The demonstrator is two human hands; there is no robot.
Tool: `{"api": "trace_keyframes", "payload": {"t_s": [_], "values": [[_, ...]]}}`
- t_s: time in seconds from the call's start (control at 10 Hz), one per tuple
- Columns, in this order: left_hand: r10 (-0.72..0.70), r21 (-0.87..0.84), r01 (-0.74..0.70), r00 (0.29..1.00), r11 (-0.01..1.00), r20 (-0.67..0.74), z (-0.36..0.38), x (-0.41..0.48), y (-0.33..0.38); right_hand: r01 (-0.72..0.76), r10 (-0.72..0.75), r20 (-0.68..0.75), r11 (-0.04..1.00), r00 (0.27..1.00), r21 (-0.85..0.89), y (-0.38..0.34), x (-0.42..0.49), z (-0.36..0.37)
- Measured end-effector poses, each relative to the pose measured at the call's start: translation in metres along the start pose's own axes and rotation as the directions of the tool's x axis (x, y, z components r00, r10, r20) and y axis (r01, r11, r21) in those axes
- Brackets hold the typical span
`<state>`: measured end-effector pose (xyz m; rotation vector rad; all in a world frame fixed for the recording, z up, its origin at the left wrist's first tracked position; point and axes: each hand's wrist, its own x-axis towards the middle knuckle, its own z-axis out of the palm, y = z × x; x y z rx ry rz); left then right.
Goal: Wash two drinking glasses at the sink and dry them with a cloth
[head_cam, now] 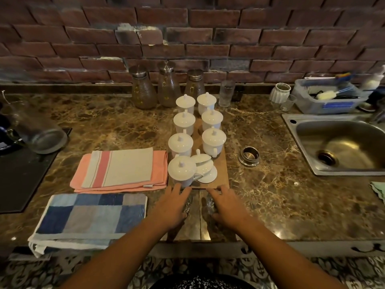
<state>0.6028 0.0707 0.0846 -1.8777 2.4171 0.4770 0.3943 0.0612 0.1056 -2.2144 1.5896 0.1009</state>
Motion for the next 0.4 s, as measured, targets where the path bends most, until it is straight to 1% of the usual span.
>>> {"api": "trace_keyframes", "payload": {"t_s": [0.1, 0.2, 0.3, 0.4], "values": [[-0.011, -0.043, 0.009, 0.999, 0.999, -0.036, 0.000, -0.004, 0.002, 0.017, -0.014, -0.057, 0.998, 0.998, 0.060, 0.007, -0.005, 0.007], [-0.051, -0.156, 0.034, 0.993, 0.987, -0.111, 0.002, -0.015, 0.002, 0.005, 0.012, -0.110, 0.988, 0.994, 0.154, 0.023, -0.017, 0.013], [-0.226, -0.346, 0.167, 0.965, 0.923, -0.136, -0.002, -0.038, -0.002, -0.026, 0.068, -0.149, 0.962, 0.986, 0.272, 0.039, -0.036, 0.014], [-0.443, -0.562, 0.276, 0.878, 0.780, -0.182, 0.006, -0.079, -0.018, -0.079, 0.201, -0.222, 0.885, 0.954, 0.458, 0.068, -0.068, 0.022]]}}
